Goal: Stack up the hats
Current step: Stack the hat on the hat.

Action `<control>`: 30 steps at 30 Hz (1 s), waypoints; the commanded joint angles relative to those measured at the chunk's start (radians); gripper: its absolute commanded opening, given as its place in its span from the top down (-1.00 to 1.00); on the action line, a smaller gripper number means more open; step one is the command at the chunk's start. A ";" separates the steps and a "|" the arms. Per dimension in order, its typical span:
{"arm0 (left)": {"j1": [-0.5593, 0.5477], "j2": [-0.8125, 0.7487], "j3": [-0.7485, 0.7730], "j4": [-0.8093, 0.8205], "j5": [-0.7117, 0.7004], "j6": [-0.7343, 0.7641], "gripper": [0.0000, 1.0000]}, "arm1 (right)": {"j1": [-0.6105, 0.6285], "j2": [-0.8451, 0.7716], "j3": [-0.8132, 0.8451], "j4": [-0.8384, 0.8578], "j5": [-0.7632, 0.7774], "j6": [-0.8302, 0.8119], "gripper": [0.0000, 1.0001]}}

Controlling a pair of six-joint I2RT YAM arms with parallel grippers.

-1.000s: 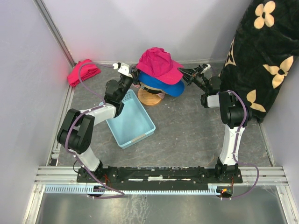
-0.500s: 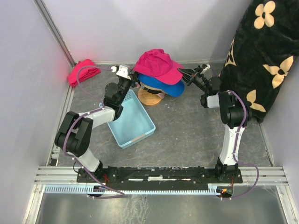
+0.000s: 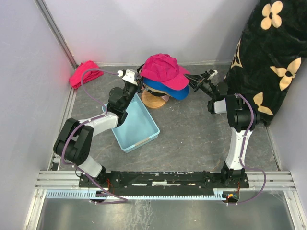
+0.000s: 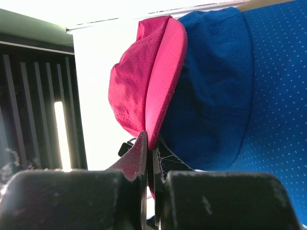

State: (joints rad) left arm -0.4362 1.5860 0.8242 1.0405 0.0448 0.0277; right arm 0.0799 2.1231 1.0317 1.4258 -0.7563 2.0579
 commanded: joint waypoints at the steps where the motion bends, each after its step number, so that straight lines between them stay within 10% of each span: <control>1: -0.014 -0.038 -0.012 0.012 -0.050 0.068 0.95 | -0.019 -0.003 -0.031 0.020 -0.040 -0.073 0.88; 30: -0.046 0.019 0.028 -0.157 -0.245 0.055 0.95 | -0.042 0.102 -0.084 0.018 -0.032 -0.129 0.90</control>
State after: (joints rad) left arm -0.4881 1.5925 0.8268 0.9215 -0.1490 0.0566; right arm 0.0692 2.1597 0.9997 1.4513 -0.7685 2.0258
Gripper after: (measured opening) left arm 0.059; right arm 0.071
